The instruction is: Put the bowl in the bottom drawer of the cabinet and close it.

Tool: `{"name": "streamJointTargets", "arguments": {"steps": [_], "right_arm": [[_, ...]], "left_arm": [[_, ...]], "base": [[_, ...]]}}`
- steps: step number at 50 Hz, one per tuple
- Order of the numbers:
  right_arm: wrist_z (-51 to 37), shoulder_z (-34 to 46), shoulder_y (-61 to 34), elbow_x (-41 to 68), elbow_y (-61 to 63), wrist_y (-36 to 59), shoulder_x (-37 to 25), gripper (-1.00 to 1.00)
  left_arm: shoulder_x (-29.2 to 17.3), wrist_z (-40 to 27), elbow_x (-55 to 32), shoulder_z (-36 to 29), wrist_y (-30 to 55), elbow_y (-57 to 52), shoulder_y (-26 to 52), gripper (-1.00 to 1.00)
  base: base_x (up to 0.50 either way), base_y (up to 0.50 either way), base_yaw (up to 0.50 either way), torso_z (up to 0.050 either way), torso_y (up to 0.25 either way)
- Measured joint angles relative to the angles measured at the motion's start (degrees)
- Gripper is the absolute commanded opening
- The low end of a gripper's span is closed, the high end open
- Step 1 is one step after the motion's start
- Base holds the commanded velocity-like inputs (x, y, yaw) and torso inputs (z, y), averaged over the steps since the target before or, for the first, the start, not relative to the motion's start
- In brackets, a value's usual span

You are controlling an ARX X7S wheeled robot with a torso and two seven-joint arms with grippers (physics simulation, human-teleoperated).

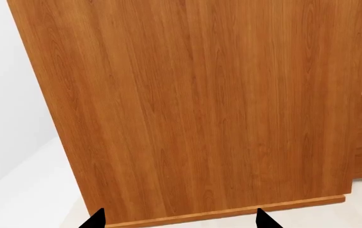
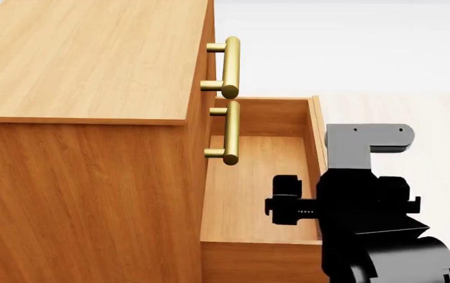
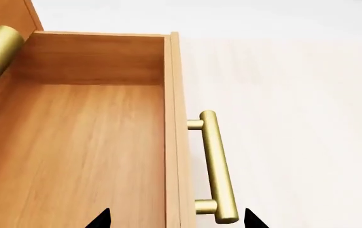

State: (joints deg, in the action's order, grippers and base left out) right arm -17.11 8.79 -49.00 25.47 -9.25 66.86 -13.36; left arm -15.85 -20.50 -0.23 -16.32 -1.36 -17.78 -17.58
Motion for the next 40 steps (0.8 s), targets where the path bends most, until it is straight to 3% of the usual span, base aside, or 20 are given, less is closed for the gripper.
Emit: {"name": "streamJointTargets", "arguments": {"steps": [15,40], "right_arm": [[0.0,-0.5,-1.6,0.3,-5.8,0.9,0.4,1.00],[-2.3,-2.4,-3.6,-1.3,-16.2,-5.5,0.4,1.00]], "left_arm": [[-0.5,-0.6,-0.1,-0.5,0.1,-0.2,0.0,1.00],[-1.1,-1.4,-0.5,-1.1,0.3,-0.3,0.3,1.00]], "base": [[0.00,0.00,0.00,0.000,0.000],[0.00,0.00,0.00,0.000,0.000]]}}
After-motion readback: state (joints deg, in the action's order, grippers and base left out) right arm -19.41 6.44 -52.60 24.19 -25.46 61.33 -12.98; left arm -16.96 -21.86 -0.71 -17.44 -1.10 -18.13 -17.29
